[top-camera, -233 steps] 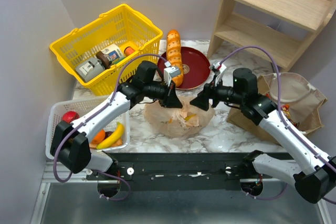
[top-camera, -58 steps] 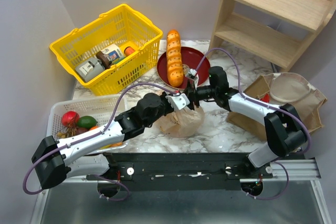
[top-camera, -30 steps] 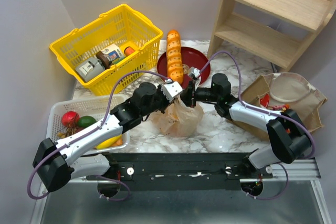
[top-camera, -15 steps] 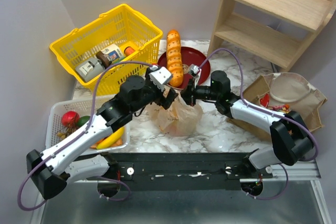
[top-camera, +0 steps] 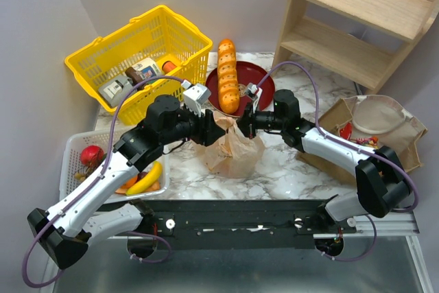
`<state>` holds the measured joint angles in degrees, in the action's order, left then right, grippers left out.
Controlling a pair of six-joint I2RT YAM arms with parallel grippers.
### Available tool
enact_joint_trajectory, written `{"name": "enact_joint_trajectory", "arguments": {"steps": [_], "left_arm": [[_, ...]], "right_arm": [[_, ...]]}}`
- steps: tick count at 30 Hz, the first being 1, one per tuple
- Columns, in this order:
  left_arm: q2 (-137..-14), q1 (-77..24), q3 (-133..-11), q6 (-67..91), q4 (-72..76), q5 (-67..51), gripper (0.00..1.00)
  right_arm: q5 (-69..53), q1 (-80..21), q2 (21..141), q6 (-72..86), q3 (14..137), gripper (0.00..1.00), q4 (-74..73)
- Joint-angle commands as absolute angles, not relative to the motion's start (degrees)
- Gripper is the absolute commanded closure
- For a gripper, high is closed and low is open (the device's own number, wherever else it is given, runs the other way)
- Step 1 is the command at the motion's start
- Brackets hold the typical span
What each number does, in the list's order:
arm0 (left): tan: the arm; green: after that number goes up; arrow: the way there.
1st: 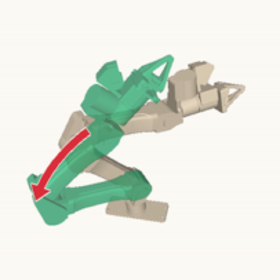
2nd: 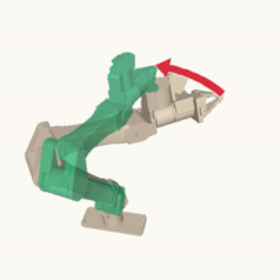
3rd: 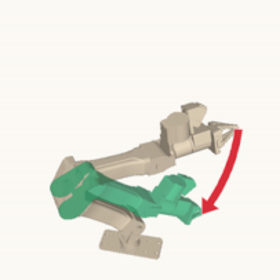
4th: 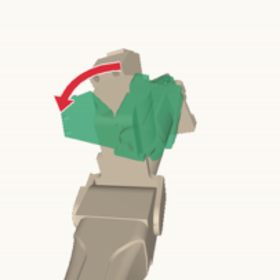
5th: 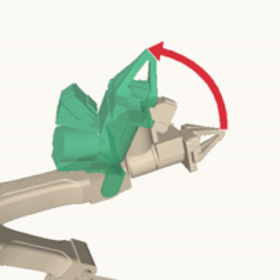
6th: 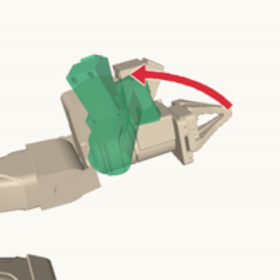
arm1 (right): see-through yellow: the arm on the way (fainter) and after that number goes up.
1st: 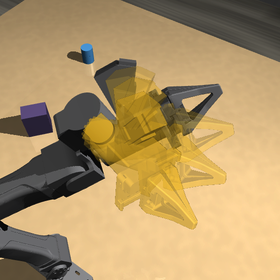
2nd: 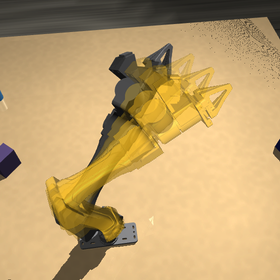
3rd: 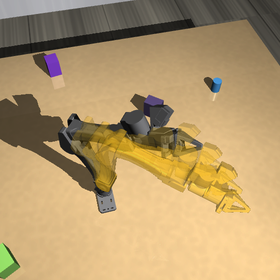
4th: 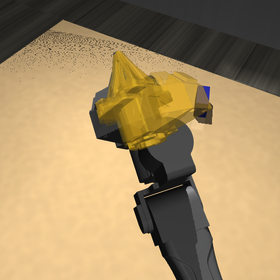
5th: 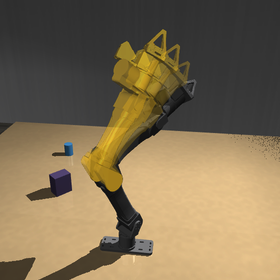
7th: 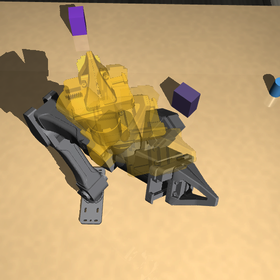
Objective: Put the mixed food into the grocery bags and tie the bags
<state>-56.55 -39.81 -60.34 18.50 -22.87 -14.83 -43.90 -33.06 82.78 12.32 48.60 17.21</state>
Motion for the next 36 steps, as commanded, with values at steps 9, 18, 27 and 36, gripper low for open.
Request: {"name": "enact_joint_trajectory", "arguments": {"steps": [9, 18, 27, 36], "left_arm": [[-56.7, -33.8, -54.7, 24.2, -19.0, -22.6, 0.35], [-61.3, -32.7, -55.1, 23.1, -11.4, -25.7, 0.35], [-62.9, -32.3, -55.7, 20.7, -11.9, -21.7, 0.41], [-63.5, -32.3, -56.3, 18.5, -11.3, -20.7, 0.46]], "right_arm": [[-43.3, -33.4, 81.4, 13.0, 49.9, 0.99, 16.0], [-43.8, -33.4, 81.4, 12.5, 50.1, 0.99, 15.6], [-45.2, -33.4, 81.7, 12.1, 50.4, 0.99, 15.6], [-46.1, -33.5, 81.5, 11.8, 50.4, 0.99, 15.6]]}}
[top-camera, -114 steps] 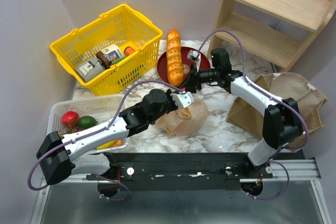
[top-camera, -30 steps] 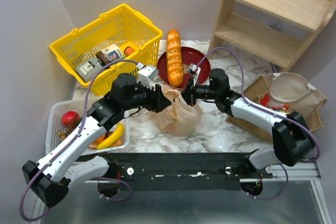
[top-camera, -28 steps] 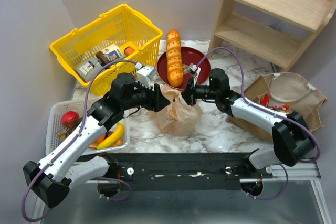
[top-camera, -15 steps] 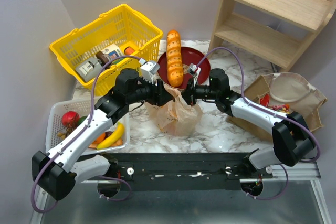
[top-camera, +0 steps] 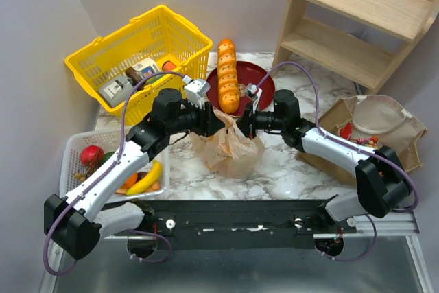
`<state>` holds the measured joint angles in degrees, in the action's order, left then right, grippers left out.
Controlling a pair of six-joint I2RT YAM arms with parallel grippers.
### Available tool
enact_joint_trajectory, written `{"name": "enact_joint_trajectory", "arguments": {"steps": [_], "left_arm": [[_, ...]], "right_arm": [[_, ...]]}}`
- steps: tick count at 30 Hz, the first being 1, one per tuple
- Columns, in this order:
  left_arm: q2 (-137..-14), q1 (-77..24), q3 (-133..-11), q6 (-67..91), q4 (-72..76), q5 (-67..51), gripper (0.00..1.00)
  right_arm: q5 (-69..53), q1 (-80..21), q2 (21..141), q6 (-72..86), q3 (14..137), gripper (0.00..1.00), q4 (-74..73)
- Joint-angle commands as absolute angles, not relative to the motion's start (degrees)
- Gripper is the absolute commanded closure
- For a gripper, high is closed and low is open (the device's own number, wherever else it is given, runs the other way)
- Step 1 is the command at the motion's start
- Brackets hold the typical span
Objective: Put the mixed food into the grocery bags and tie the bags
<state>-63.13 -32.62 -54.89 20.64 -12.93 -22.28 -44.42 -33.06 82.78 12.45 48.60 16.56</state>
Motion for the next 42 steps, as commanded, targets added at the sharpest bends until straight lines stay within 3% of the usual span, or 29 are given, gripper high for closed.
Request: {"name": "enact_joint_trajectory", "arguments": {"steps": [1, 13, 24, 26, 33, 42], "left_arm": [[-63.5, -32.3, -56.3, 18.2, -10.9, -20.6, 0.46], [-63.9, -32.3, -55.4, 16.9, -6.9, -20.7, 0.51], [-63.9, -32.3, -54.4, 15.8, -6.6, -20.6, 0.89], [-63.5, -32.3, -54.1, 15.6, -7.0, -19.5, 1.00], [-61.1, -32.3, -51.6, 14.5, -10.3, -16.4, 1.00], [-55.7, -30.8, -47.6, 14.7, -12.5, -12.7, 1.00]], "right_arm": [[-46.1, -33.4, 81.5, 11.8, 50.4, 0.99, 15.6], [-47.4, -34.0, 82.3, 11.2, 51.0, 0.99, 15.3], [-46.6, -34.2, 82.8, 10.7, 51.3, 0.99, 14.6], [-44.8, -34.2, 82.4, 10.8, 51.0, 0.99, 14.3], [-36.2, -34.2, 79.9, 10.1, 50.0, 0.99, 9.8], [-16.5, -34.1, 73.9, 5.8, 48.3, 0.99, 1.8]]}}
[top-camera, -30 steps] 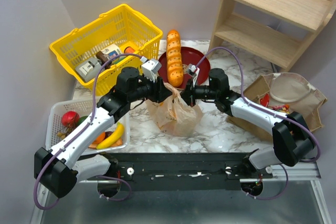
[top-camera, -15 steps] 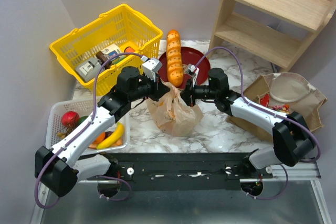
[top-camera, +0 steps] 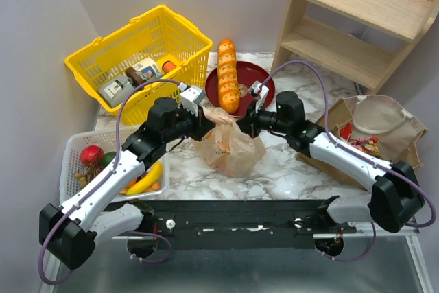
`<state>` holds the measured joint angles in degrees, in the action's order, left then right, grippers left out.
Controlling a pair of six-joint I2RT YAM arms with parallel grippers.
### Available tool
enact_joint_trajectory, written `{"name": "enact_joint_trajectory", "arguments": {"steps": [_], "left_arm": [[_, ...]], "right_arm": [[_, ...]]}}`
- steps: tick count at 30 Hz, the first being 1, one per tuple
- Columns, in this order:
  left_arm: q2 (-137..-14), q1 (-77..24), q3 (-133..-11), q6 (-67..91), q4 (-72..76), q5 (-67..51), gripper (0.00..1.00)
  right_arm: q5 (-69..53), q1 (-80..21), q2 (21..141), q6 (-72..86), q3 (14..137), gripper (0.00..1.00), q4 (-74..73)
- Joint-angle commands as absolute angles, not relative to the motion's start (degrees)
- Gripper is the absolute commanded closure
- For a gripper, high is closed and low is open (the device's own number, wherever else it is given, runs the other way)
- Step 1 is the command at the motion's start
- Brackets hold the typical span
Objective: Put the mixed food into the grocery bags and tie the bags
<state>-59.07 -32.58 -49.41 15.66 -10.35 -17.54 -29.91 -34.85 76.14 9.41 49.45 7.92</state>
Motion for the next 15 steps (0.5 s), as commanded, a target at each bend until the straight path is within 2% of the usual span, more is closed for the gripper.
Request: {"name": "enact_joint_trajectory", "arguments": {"steps": [1, 15], "left_arm": [[-55.5, -30.5, -47.4, 14.9, -12.5, -12.7, 1.00], [-53.2, -27.4, -42.9, 17.1, -10.6, -14.0, 1.00]], "right_arm": [[-13.7, -34.1, 73.7, 4.7, 48.5, 0.99, 0.5], [8.9, -34.1, 73.2, 4.4, 48.3, 0.99, -4.6]]}}
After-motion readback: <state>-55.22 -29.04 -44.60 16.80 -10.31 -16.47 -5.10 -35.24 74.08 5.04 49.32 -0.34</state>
